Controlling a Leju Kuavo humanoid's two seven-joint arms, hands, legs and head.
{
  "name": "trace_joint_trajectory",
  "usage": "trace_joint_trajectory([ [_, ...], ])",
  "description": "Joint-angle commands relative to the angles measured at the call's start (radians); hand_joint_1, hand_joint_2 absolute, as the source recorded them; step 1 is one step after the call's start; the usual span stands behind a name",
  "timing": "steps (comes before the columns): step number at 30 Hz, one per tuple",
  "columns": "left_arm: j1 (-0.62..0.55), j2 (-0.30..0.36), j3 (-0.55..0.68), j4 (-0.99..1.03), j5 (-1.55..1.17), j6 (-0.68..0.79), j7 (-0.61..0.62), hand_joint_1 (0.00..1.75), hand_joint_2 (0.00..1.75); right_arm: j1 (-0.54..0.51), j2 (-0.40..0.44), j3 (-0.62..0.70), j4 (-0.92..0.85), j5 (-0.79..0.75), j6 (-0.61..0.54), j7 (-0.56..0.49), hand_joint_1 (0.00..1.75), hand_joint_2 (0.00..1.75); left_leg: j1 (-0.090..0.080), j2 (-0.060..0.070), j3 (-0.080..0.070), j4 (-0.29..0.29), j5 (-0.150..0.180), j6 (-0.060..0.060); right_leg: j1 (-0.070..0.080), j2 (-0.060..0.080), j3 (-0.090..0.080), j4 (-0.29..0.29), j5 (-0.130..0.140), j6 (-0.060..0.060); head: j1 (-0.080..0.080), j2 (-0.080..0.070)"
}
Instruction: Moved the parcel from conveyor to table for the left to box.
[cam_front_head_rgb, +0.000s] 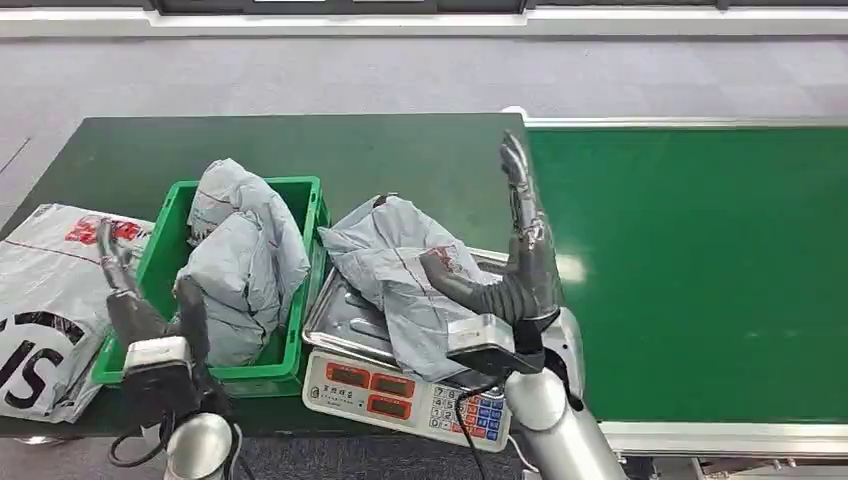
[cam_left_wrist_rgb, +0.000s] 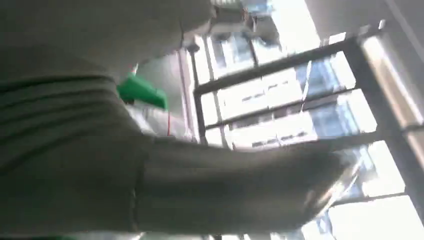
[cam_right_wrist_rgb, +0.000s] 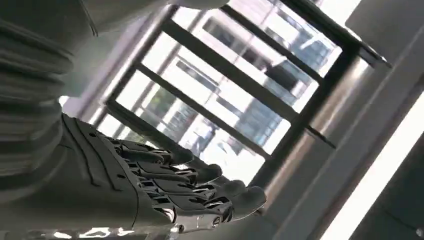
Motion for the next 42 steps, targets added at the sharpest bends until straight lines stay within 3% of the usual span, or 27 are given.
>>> trace_joint_trajectory([
  [1,-0.290,0.150,-0.230,0.394,-0.241,-0.289,0.196,0.00,1.75,0.046,-0.094,0.086,-0.170,-0.082,-0.093,-0.098,0.00,1.75,0.000,-0.004,0.001,-0.002,0.002,0.000,0.000,-0.007,0.002,-0.001,0.000,-0.001,0.000,0.000],
  [5,-0.462,0.120,-0.352,0.696,-0.310,-0.365,0.208,0.00,1.75,0.053,-0.097,0.092,-0.146,-0.132,-0.080,-0.126,0.00,1.75,0.000,-0.010,0.003,-0.003,0.004,0.000,0.001,-0.012,0.006,-0.004,0.000,-0.001,0.000,0.000],
  [12,-0.463,0.119,-0.359,0.712,-0.306,-0.351,0.200,0.00,1.75,0.046,-0.093,0.091,-0.145,-0.132,-0.076,-0.123,0.00,1.75,0.000,0.001,0.002,-0.001,0.002,-0.001,0.000,0.000,0.002,-0.001,0.003,-0.002,0.000,0.000],
  [16,-0.459,0.128,-0.368,0.696,-0.306,-0.353,0.201,0.00,1.75,0.047,-0.093,0.089,-0.147,-0.132,-0.075,-0.122,0.00,1.75,0.000,0.001,0.003,-0.002,0.002,-0.001,0.001,-0.001,0.004,-0.002,0.003,-0.002,0.000,0.000],
  [23,-0.641,0.057,-0.507,1.059,-0.287,-0.442,0.180,0.00,1.75,-0.004,-0.081,0.085,-0.099,-0.161,-0.039,-0.119,0.00,1.75,0.001,-0.002,0.003,-0.002,0.004,-0.001,0.001,-0.004,0.004,-0.003,0.004,-0.002,0.000,0.000],
  [31,-0.715,0.034,-0.593,1.231,-0.273,-0.525,0.170,0.00,1.75,-0.032,-0.056,0.077,-0.108,-0.178,-0.022,-0.110,0.00,1.75,0.000,0.001,0.002,-0.002,0.004,-0.001,0.001,-0.002,0.004,-0.003,0.004,-0.002,0.000,0.000],
  [32,-0.716,0.032,-0.596,1.238,-0.266,-0.528,0.160,0.51,1.75,-0.033,-0.054,0.076,-0.108,-0.175,-0.018,-0.106,0.00,1.75,0.000,0.000,0.001,-0.001,0.003,-0.001,0.000,-0.001,0.003,-0.001,0.003,-0.002,0.000,0.000],
  [33,-0.719,0.033,-0.605,1.245,-0.264,-0.526,0.156,1.75,1.75,-0.032,-0.051,0.074,-0.108,-0.171,-0.014,-0.104,0.00,1.75,0.000,0.002,0.003,-0.001,0.003,-0.001,0.001,0.000,0.004,-0.002,0.004,-0.002,0.000,0.000],
  [42,-0.727,0.076,-0.593,1.188,-0.238,-0.427,0.151,1.75,1.75,-0.034,-0.037,0.065,-0.105,-0.163,-0.016,-0.103,0.00,1.75,0.000,0.002,0.001,0.000,0.003,0.000,0.000,0.001,0.002,0.000,0.004,-0.002,0.000,0.000],
])
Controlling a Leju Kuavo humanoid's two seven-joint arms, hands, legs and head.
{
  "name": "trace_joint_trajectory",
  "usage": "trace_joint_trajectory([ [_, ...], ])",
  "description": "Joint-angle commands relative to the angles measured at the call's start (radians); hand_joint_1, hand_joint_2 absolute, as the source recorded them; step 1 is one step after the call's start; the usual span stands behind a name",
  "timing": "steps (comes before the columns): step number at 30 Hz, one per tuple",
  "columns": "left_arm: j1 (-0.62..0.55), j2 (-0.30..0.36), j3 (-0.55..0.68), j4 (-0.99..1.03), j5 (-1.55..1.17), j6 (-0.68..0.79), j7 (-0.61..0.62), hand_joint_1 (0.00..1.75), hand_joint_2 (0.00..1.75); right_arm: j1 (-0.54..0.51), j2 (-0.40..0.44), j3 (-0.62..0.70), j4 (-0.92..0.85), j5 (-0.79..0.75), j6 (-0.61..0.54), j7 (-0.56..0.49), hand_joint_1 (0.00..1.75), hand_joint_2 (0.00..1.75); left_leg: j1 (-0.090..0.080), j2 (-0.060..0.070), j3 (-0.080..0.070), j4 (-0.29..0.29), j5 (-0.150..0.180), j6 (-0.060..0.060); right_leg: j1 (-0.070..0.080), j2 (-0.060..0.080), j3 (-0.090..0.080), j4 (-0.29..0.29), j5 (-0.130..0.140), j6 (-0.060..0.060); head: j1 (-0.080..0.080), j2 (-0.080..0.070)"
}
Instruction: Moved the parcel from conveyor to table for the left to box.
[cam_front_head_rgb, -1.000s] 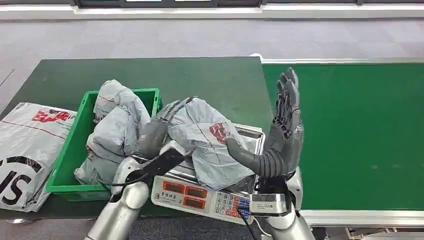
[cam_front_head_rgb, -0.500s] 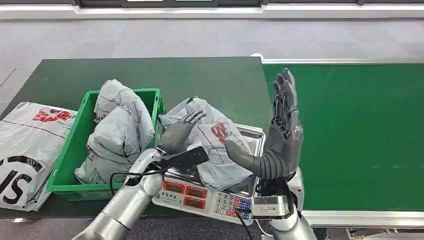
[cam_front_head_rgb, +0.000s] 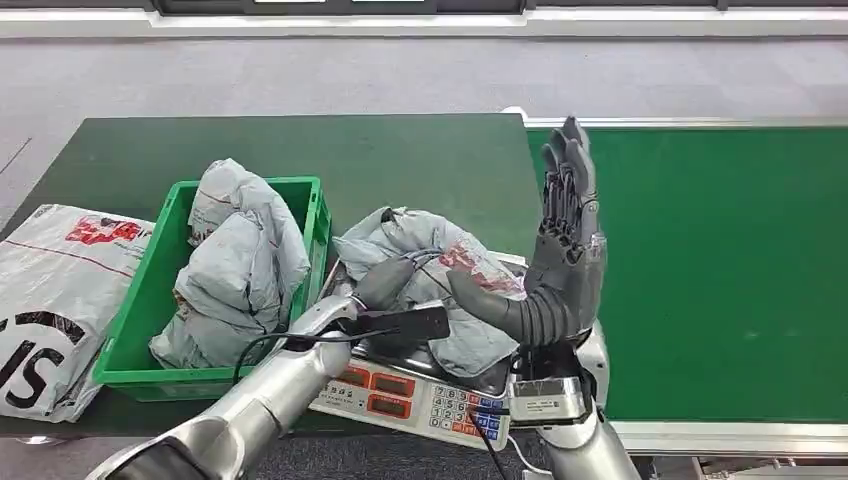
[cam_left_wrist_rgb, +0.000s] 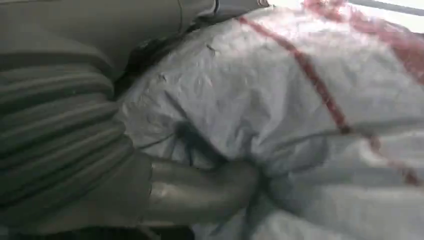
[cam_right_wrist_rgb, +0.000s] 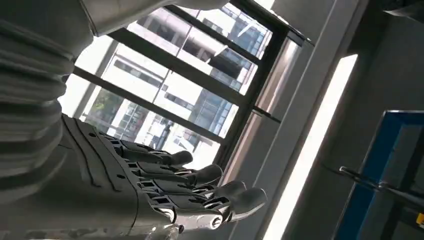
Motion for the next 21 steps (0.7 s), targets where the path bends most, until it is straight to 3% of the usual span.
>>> trace_joint_trajectory([
  [1,-0.064,0.052,-0.082,0.052,0.025,0.108,0.000,1.75,1.75,-0.038,0.010,0.015,0.049,0.005,0.000,0.003,0.00,1.75,0.001,0.004,0.002,-0.001,0.000,-0.001,0.001,0.002,0.001,-0.001,0.001,-0.001,0.000,0.000],
  [11,-0.071,0.063,-0.075,0.035,0.031,0.117,0.000,1.75,1.75,-0.037,0.010,0.013,0.049,0.005,0.000,0.004,0.00,1.75,0.001,0.005,0.003,-0.003,0.001,-0.002,0.002,0.002,0.002,-0.003,0.001,-0.002,0.000,0.000],
  [17,-0.060,0.156,-0.005,-0.197,0.020,0.267,0.034,1.75,1.75,-0.024,0.014,0.006,0.044,0.013,-0.001,0.012,0.00,1.75,0.001,0.005,0.000,0.000,0.000,-0.002,0.002,0.003,-0.001,0.000,0.001,-0.001,0.000,0.000],
  [21,-0.059,0.196,0.024,-0.367,-0.208,0.411,0.122,1.75,1.75,-0.001,0.019,0.002,0.020,0.028,-0.004,0.023,0.00,1.75,0.001,0.003,-0.001,0.001,0.001,-0.002,0.002,0.001,-0.002,0.001,0.001,-0.001,0.000,0.000],
])
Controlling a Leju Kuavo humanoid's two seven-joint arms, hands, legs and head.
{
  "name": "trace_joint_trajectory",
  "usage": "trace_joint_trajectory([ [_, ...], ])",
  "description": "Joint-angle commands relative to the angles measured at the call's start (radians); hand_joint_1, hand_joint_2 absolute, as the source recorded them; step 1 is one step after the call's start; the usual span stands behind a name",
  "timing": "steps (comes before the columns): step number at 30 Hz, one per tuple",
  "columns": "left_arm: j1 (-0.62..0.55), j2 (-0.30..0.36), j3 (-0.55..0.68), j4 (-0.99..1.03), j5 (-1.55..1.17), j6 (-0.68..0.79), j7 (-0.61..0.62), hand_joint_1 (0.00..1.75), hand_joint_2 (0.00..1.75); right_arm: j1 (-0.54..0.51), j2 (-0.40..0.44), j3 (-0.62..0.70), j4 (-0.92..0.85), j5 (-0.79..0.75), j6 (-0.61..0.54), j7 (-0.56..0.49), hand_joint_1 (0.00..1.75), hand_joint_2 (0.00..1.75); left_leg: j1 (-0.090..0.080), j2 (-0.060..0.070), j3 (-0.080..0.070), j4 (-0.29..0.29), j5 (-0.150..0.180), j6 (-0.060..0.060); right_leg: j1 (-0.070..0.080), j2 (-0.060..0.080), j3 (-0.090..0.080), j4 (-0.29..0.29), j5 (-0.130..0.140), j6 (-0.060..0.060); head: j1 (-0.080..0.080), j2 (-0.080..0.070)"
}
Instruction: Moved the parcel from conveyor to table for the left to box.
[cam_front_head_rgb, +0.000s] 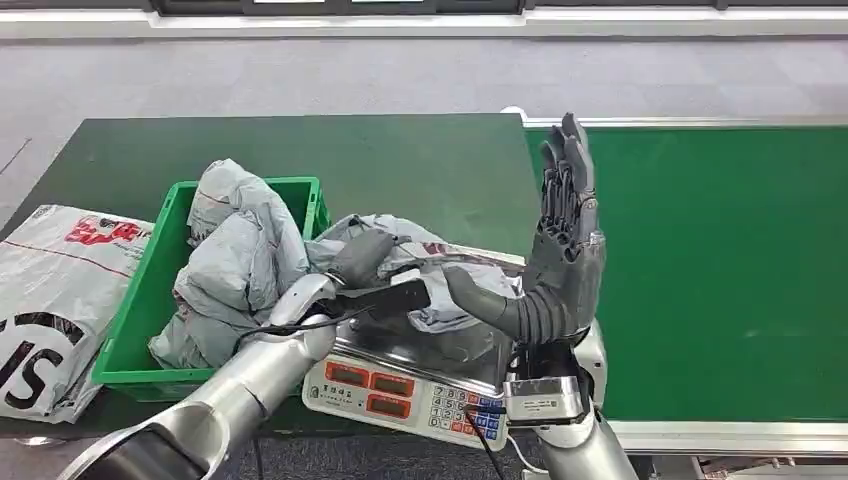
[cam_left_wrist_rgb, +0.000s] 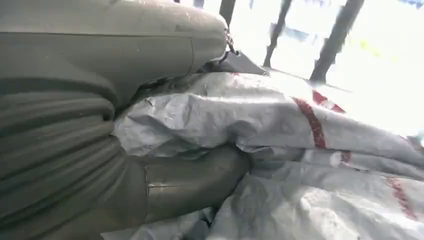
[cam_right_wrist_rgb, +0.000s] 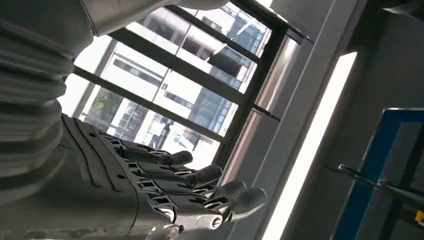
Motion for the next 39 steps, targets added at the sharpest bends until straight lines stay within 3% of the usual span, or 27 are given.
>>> trace_joint_trajectory([
  [1,-0.017,0.136,0.038,-0.335,-0.385,0.260,0.153,1.75,1.75,0.003,0.006,0.005,0.021,0.017,0.000,0.017,0.00,1.75,0.001,0.003,-0.001,0.001,0.000,-0.001,0.002,0.001,-0.001,0.000,0.001,-0.002,0.000,0.000],
  [6,0.027,0.138,0.130,-0.476,-0.639,0.321,0.216,1.75,1.75,-0.004,-0.003,0.022,0.042,0.011,-0.019,0.010,0.00,1.75,0.001,0.003,-0.001,0.000,0.000,-0.001,0.001,0.002,-0.001,0.000,0.001,-0.001,0.000,0.000],
  [13,-0.024,0.126,0.178,-0.515,-0.913,0.396,0.284,1.75,1.75,-0.016,-0.020,0.047,0.073,-0.011,-0.045,0.003,0.00,1.75,0.002,0.004,0.000,0.000,0.000,-0.001,0.002,0.001,0.000,-0.001,0.001,-0.001,0.000,0.000],
  [14,-0.042,0.161,0.149,-0.520,-0.927,0.396,0.319,1.75,1.75,-0.018,-0.022,0.051,0.077,-0.016,-0.048,0.001,0.00,1.75,0.001,0.002,-0.001,0.000,0.000,-0.001,0.002,0.001,-0.001,0.000,0.001,-0.001,0.000,0.000],
  [18,-0.059,0.158,0.169,-0.464,-0.927,0.396,0.336,1.75,1.75,-0.021,-0.031,0.060,0.098,-0.025,-0.057,-0.004,0.00,1.75,0.001,0.002,-0.001,0.000,0.000,-0.001,0.002,0.001,0.000,0.000,0.001,-0.001,0.000,0.000],
  [19,-0.092,0.212,0.096,-0.452,-0.927,0.396,0.425,1.75,1.75,-0.026,-0.035,0.066,0.110,-0.034,-0.058,-0.009,0.00,1.75,0.002,0.003,0.001,-0.001,0.000,-0.001,0.002,0.001,0.001,-0.001,0.001,-0.002,0.000,0.000],
  [20,-0.117,0.246,0.041,-0.429,-0.927,0.396,0.487,1.75,1.75,-0.031,-0.036,0.069,0.118,-0.040,-0.059,-0.012,0.00,1.75,0.002,0.005,0.002,-0.002,0.001,-0.002,0.002,0.003,0.000,-0.001,0.002,-0.002,0.000,0.000],
  [21,-0.114,0.231,0.046,-0.374,-0.927,0.385,0.511,1.75,1.75,-0.042,-0.039,0.074,0.136,-0.049,-0.063,-0.016,0.00,1.75,0.001,0.003,0.001,-0.001,0.001,-0.002,0.002,0.001,0.001,-0.001,0.001,-0.002,0.000,0.000],
  [22,-0.098,0.179,0.157,-0.309,-0.927,0.382,0.438,1.75,1.75,-0.051,-0.044,0.079,0.148,-0.058,-0.074,-0.020,0.00,1.75,0.002,0.004,0.001,-0.001,0.001,-0.002,0.002,0.001,0.001,-0.001,0.001,-0.002,0.000,0.000],
  [23,-0.104,0.169,0.186,-0.269,-0.927,0.385,0.409,1.75,1.75,-0.059,-0.048,0.083,0.155,-0.064,-0.078,-0.022,0.00,1.75,0.002,0.003,0.000,0.000,0.001,-0.002,0.002,0.001,0.000,0.000,0.001,-0.002,0.000,0.000],
  [24,-0.116,0.159,0.203,-0.169,-0.927,0.291,0.437,1.75,1.75,-0.068,-0.053,0.088,0.164,-0.071,-0.080,-0.024,0.00,1.75,0.002,0.005,0.003,-0.002,0.002,-0.002,0.002,0.003,0.002,-0.002,0.002,-0.002,0.000,0.000],
  [26,-0.132,0.153,0.200,-0.072,-0.927,0.361,0.440,1.75,1.75,-0.072,-0.055,0.089,0.165,-0.078,-0.087,-0.025,0.00,1.75,0.001,0.003,0.003,-0.001,0.001,-0.002,0.001,0.001,0.001,0.000,0.001,-0.002,0.000,0.000],
  [31,-0.128,0.138,0.224,-0.071,-0.927,0.330,0.428,1.75,1.75,-0.069,-0.058,0.092,0.159,-0.079,-0.090,-0.024,0.00,1.75,0.002,0.005,0.002,-0.002,0.002,-0.002,0.002,0.002,0.001,-0.002,0.003,-0.003,0.000,0.000],
  [32,-0.126,0.140,0.237,-0.037,-0.927,0.266,0.435,1.75,1.75,-0.070,-0.059,0.092,0.157,-0.081,-0.089,-0.023,0.00,1.75,0.002,0.005,0.001,-0.001,0.002,-0.002,0.002,0.002,0.000,-0.001,0.002,-0.003,0.000,0.000],
  [33,-0.114,0.148,0.241,0.004,-0.924,0.267,0.451,1.75,1.75,-0.069,-0.060,0.092,0.155,-0.083,-0.087,-0.022,0.00,1.75,0.001,0.001,-0.001,0.000,0.002,-0.002,0.001,0.001,-0.002,0.001,0.002,-0.003,0.000,0.000],
  [39,-0.128,0.164,0.376,0.210,-0.915,0.258,0.412,1.75,1.75,-0.038,-0.064,0.082,0.106,-0.065,-0.085,-0.008,0.00,1.75,0.002,0.007,0.005,-0.004,0.002,-0.003,0.002,0.005,0.002,-0.003,0.003,-0.004,0.000,0.000],
])
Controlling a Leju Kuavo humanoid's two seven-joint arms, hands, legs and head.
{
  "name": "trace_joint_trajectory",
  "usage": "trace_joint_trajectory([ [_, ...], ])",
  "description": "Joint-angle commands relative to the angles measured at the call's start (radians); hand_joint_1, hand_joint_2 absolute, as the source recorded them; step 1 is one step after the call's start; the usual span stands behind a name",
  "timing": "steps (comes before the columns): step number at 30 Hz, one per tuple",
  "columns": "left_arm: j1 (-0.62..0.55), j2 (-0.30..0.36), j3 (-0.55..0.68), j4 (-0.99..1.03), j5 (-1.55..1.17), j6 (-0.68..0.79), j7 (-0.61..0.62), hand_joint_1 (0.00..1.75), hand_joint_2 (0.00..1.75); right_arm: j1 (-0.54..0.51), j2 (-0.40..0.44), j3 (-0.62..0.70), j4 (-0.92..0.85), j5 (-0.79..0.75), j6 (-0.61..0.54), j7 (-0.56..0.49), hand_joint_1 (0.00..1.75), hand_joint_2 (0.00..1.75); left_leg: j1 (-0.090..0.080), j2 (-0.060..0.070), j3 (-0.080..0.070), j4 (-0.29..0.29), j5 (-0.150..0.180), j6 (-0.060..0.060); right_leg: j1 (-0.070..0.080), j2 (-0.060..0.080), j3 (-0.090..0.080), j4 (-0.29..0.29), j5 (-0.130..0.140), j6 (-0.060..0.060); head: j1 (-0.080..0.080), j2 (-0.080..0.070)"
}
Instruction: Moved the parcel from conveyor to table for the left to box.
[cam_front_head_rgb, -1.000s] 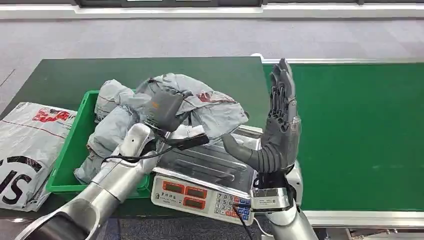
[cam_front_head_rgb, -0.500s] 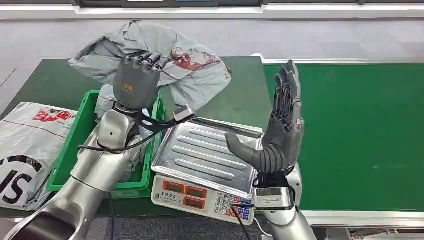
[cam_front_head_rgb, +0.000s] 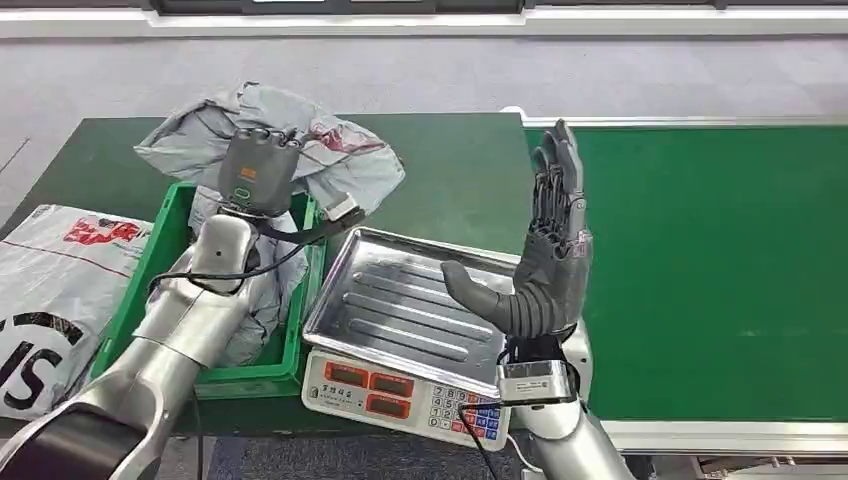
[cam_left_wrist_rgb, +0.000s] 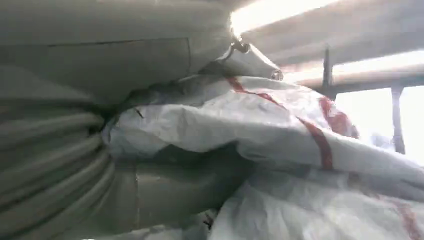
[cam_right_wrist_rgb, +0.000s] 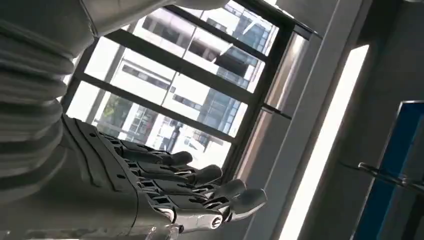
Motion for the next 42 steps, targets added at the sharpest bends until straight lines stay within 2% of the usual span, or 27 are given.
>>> trace_joint_trajectory([
  [1,-0.059,-0.002,0.189,0.391,-0.065,-0.042,-0.029,1.75,1.75,-0.015,-0.051,0.047,0.018,0.014,-0.001,0.017,0.00,1.75,0.000,0.006,0.005,-0.003,0.000,-0.001,0.001,0.003,0.004,-0.003,0.002,-0.001,0.000,0.000],
  [5,-0.068,-0.006,0.201,0.402,-0.061,-0.070,-0.032,1.75,1.75,-0.018,-0.049,0.044,0.008,0.019,0.000,0.028,0.00,1.75,0.001,0.004,0.001,-0.001,0.000,-0.001,0.002,0.001,0.000,-0.001,0.001,-0.001,0.000,0.000],
  [13,-0.058,-0.009,0.252,0.370,-0.077,-0.118,-0.024,1.75,1.75,0.040,-0.024,0.003,-0.076,0.097,0.019,0.079,0.00,1.75,0.002,0.002,0.001,-0.001,0.000,-0.001,0.002,-0.001,0.001,-0.001,0.000,-0.001,0.000,0.000],
  [19,-0.084,0.015,0.271,0.351,-0.077,-0.137,-0.010,1.75,1.75,0.060,-0.022,-0.016,-0.091,0.118,0.026,0.084,0.00,1.75,0.003,0.002,0.001,0.000,0.001,-0.001,0.003,-0.001,0.001,-0.001,0.000,-0.001,0.000,0.000],
  [22,-0.084,0.018,0.338,0.315,-0.057,-0.134,-0.031,1.75,1.75,0.071,-0.026,-0.021,-0.099,0.128,0.019,0.079,0.00,1.75,0.003,0.004,0.002,-0.001,0.001,-0.001,0.003,0.000,0.001,-0.002,0.001,-0.001,0.000,0.000],
  [23,-0.073,0.014,0.372,0.284,-0.041,-0.116,-0.020,0.89,1.75,0.079,-0.030,-0.020,-0.102,0.129,0.014,0.078,0.00,1.75,0.002,0.003,0.001,0.000,0.000,-0.001,0.003,0.001,0.000,0.000,0.001,-0.001,0.000,0.000],
  [24,-0.061,0.010,0.389,0.260,-0.021,-0.100,-0.029,0.00,0.00,0.084,-0.032,-0.020,-0.104,0.129,0.011,0.078,0.00,1.75,0.003,0.003,0.001,0.000,0.001,-0.001,0.003,0.000,0.000,-0.001,0.001,-0.001,0.000,0.000],
  [26,-0.023,0.010,0.416,0.182,0.003,-0.123,-0.048,0.00,0.00,0.100,-0.042,-0.017,-0.105,0.130,0.008,0.073,0.00,1.75,0.003,0.002,0.002,-0.001,0.001,-0.001,0.003,-0.001,0.001,-0.002,0.001,-0.001,0.000,0.000],
  [31,-0.019,0.009,0.417,0.177,0.003,-0.124,-0.048,0.00,0.00,0.102,-0.042,-0.017,-0.105,0.130,0.007,0.072,0.00,1.75,0.002,0.003,0.002,-0.001,0.001,-0.001,0.003,0.000,0.001,-0.002,0.001,-0.001,0.000,0.000],
  [33,0.022,-0.005,0.503,0.098,0.167,-0.061,-0.111,0.00,0.00,0.113,-0.049,-0.014,-0.106,0.130,-0.003,0.071,0.00,1.75,0.002,0.003,0.002,-0.001,0.001,-0.001,0.003,0.000,0.002,-0.002,0.001,-0.001,0.000,0.000],
  [36,0.131,-0.003,0.639,-0.156,0.553,-0.048,-0.224,0.00,0.00,0.133,-0.063,-0.005,-0.114,0.131,-0.021,0.068,0.00,1.75,0.002,0.004,0.003,-0.002,0.001,-0.001,0.002,0.002,0.001,-0.002,0.001,-0.001,0.000,0.000],
  [37,0.159,0.000,0.680,-0.211,0.626,0.006,-0.242,0.00,0.00,0.135,-0.065,-0.001,-0.114,0.129,-0.024,0.068,0.00,1.75,0.002,0.005,0.003,-0.002,0.001,-0.001,0.003,0.002,0.002,-0.003,0.001,-0.001,0.000,0.000],
  [39,0.206,-0.028,0.794,-0.292,0.988,-0.016,-0.337,0.00,0.00,0.150,-0.056,0.002,-0.103,0.130,-0.032,0.066,0.00,1.75,0.003,0.007,0.002,-0.001,0.000,-0.001,0.003,0.004,0.001,-0.002,0.001,-0.001,0.000,0.000],
  [41,0.299,-0.035,0.779,-0.333,1.001,0.066,-0.405,0.00,0.00,0.169,-0.043,0.013,-0.091,0.146,-0.042,0.060,0.00,1.75,0.002,0.010,0.004,-0.002,-0.001,-0.003,0.003,0.007,0.001,-0.002,0.001,-0.001,0.000,0.000],
  [42,0.369,-0.067,0.790,-0.411,1.071,0.070,-0.428,0.00,0.00,0.182,-0.045,0.017,-0.096,0.152,-0.048,0.058,0.00,1.75,0.002,0.009,0.004,-0.003,-0.002,-0.003,0.002,0.008,0.001,-0.002,0.001,-0.001,0.000,0.000],
])
